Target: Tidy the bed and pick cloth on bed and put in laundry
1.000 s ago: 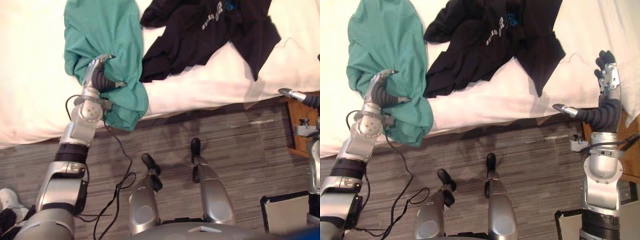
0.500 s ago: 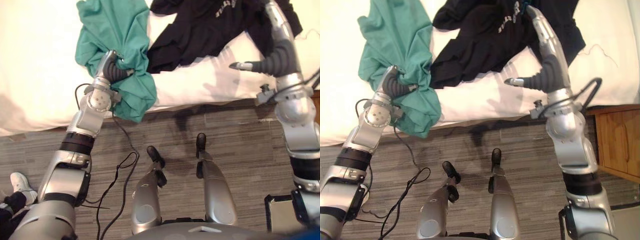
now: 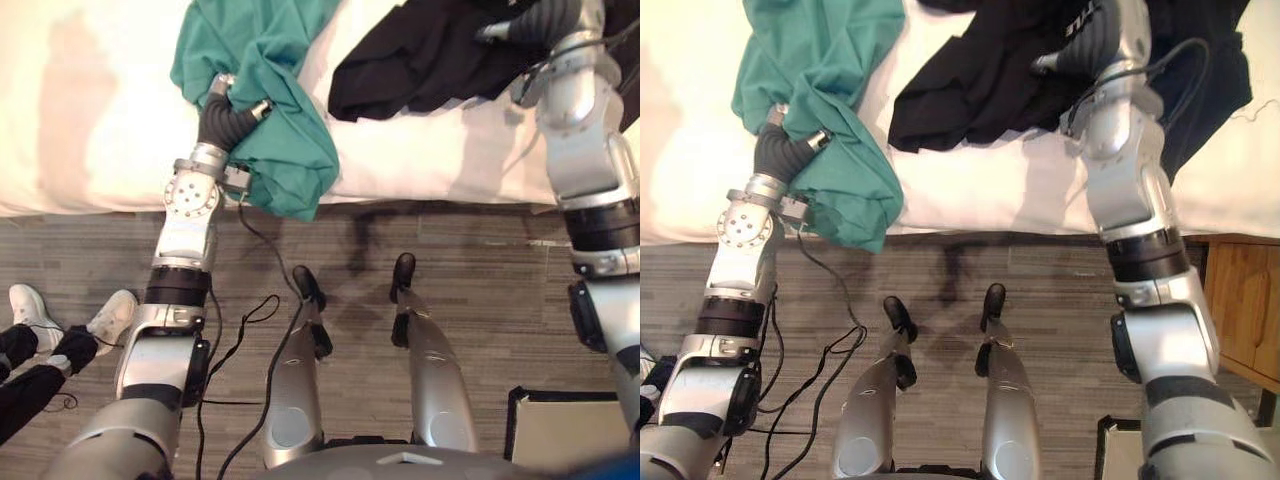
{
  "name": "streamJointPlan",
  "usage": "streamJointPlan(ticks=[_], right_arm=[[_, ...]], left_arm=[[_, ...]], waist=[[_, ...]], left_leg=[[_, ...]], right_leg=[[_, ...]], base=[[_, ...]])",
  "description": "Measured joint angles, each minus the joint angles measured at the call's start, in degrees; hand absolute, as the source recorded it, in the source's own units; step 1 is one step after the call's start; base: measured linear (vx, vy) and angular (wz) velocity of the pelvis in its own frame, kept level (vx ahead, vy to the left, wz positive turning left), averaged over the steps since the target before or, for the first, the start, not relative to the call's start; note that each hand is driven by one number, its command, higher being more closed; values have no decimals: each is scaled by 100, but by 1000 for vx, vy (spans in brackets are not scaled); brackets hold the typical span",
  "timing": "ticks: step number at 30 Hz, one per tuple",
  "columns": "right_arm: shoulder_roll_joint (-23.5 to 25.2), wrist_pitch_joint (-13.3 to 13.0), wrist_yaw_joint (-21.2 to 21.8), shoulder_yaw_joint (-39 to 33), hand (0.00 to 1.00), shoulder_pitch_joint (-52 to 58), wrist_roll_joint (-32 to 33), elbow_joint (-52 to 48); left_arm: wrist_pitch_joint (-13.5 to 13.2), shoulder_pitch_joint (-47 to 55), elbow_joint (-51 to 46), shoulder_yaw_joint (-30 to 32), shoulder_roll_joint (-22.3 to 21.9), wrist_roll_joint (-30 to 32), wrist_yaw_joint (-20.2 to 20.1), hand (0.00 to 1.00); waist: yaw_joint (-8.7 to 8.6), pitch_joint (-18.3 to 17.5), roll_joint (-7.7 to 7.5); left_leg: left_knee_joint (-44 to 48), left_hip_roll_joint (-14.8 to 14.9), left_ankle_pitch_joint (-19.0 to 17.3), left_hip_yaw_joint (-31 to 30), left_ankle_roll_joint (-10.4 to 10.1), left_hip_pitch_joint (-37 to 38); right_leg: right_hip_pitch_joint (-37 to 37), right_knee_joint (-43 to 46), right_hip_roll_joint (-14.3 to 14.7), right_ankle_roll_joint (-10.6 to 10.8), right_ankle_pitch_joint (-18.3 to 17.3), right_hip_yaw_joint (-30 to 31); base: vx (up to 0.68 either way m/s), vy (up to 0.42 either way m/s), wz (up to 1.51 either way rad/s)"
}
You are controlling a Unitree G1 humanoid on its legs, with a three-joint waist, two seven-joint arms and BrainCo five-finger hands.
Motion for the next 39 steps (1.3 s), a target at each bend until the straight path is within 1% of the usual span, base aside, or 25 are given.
streamJointPlan(ticks=[2,3,4,5,7,8,11,12,13,16,18,20,21,23,25,26,28,29,30,31,32,34,35,38,39], right_arm=[[-6,192,-35,10,0,-186,-5,207],[-7,308,58,52,0,-303,-175,369],[-23,405,222,146,0,-401,-342,508],[-33,454,337,193,0,-448,-405,558],[-44,669,695,239,0,-631,-460,626],[-51,717,795,247,100,-678,-466,725],[-163,781,1314,325,100,-785,-803,1135],[-188,782,1469,362,100,-845,-921,1224],[-197,788,1528,361,100,-865,-920,1283],[-198,729,1719,311,100,-994,-793,1776],[-172,492,1682,234,100,-871,-489,2142],[-73,173,1561,85,100,-532,-141,2373],[92,-90,1382,-63,100,-185,115,2486],[366,-435,1098,-287,100,394,391,2533],[819,-885,732,-589,100,1200,795,2491],[944,-991,655,-661,100,1396,873,2468],[1410,-1479,276,-946,100,2353,1270,2251],[1523,-1568,198,-1006,100,2584,1342,2209],[1802,-1750,64,-1111,100,3060,1436,2155],[2060,-1916,-4,-1242,100,3466,1537,2170],[2182,-1995,-20,-1294,100,3690,1591,2203],[2481,-2258,-31,-1318,100,4419,1627,2660],[2537,-2302,-28,-1315,100,4580,1629,2809],[2732,-2361,17,-1294,100,5272,1626,3462],[2812,-2360,81,-1293,100,5529,1641,3692]], left_arm=[[2,0,-176,132,9,-107,-46,100],[3,3,-261,216,13,-111,-102,100],[13,18,-349,293,5,-111,-159,100],[44,34,-417,349,3,-111,-208,100],[52,284,-677,494,54,-111,-253,100],[52,396,-725,543,48,-108,-267,100],[51,643,-843,567,36,116,-252,100],[51,663,-844,542,31,352,-214,100],[51,665,-844,527,21,475,-192,100],[101,732,-821,322,-40,926,111,100],[291,748,-706,153,-146,1183,329,100],[338,769,-433,-14,-216,1336,506,100],[393,769,-202,-73,-335,1370,622,100],[480,777,115,-129,-486,1381,782,100],[637,828,480,-182,-631,1380,951,100],[678,847,542,-187,-676,1380,972,100],[856,928,830,-288,-787,1370,1119,100],[895,977,904,-310,-809,1370,1147,100],[953,1101,1092,-316,-839,1363,1176,100],[1040,1204,1271,-318,-899,1323,1185,100],[1074,1277,1362,-318,-916,1301,1184,100],[1180,1732,1723,-315,-1026,1254,1167,100],[1192,1867,1851,-313,-1044,1253,1162,100],[1532,2476,2686,-302,-1241,1259,1101,100],[1737,2762,3125,-296,-1290,1267,985,100]], waist=[[16,4,-8],[27,8,-14],[47,13,-22],[57,12,-22],[74,13,-22],[81,12,-22],[166,0,-8],[201,-3,-7],[216,-7,-7],[250,-90,-27],[249,-119,-46],[257,-290,-127],[259,-445,-177],[253,-551,-247],[240,-699,-332],[235,-708,-344],[219,-781,-357],[212,-857,-367],[185,-1011,-381],[157,-1040,-388],[146,-1061,-393],[56,-1298,-379],[35,-1322,-368],[-57,-1361,-332],[-126,-1371,-314]], left_leg=[[-1,30,41,-25,12,-153],[-4,43,71,-50,10,-228],[-8,49,102,-53,8,-285],[-9,58,122,-59,6,-322],[-21,107,175,-61,-16,-400],[-28,124,189,-60,-21,-397],[-29,186,222,-56,-56,-386],[-38,200,245,-55,-56,-377],[-52,204,261,-55,-61,-365],[-131,215,323,-60,-70,-263],[-182,216,330,-113,-81,-57],[-216,220,326,-115,-92,65],[-255,220,320,-113,-101,160],[-343,215,302,-90,-127,432],[-404,197,246,-2,-164,770],[-403,191,225,12,-169,859],[-405,167,127,37,-192,1205],[-403,160,109,44,-196,1248],[-402,143,66,61,-200,1388],[-366,125,-14,86,-237,1623],[-338,123,-60,88,-244,1740],[-264,105,-224,36,-271,2023],[-256,99,-258,29,-280,2107],[-208,49,-395,15,-273,2361],[-204,29,-443,28,-278,2466]], right_leg=[[-105,-41,21,-39,70,-85],[-166,-61,35,-37,80,-103],[-188,-126,50,-42,84,-126],[-206,-160,60,-44,85,-138],[-261,-232,106,-47,87,-219],[-261,-238,127,-48,88,-220],[-254,-238,187,-51,89,-233],[-251,-236,202,-52,90,-236],[-245,-236,208,-55,92,-237],[-147,-235,229,-103,67,-267],[66,-230,233,-182,13,-338],[182,-230,245,-241,-30,-355],[264,-232,254,-277,-61,-362],[495,-240,267,-287,-109,-365],[791,-302,279,-279,-152,-352],[878,-321,280,-261,-165,-340],[1225,-357,270,-226,-229,-317],[1272,-363,268,-237,-243,-307],[1403,-380,266,-209,-278,-273],[1648,-380,269,-181,-336,-232],[1772,-383,267,-170,-371,-223],[2097,-387,249,-112,-488,-206],[2186,-396,244,-93,-510,-206],[2488,-455,200,-21,-570,-204],[2622,-538,203,-9,-562,-202]], base=[[-4,-38,3],[-2,-62,5],[1,-45,4],[2,-64,0],[13,-65,-3],[33,-89,-5],[35,-64,-5],[30,-43,-3],[26,-34,-2],[24,-16,5],[48,-19,12],[62,-14,5],[116,-6,1],[131,5,-4],[132,18,-11],[133,27,-9],[122,40,-4],[139,55,-5],[162,65,-6],[158,63,-5],[122,47,-2],[100,25,1],[105,22,2],[88,29,4],[90,25,-2]])
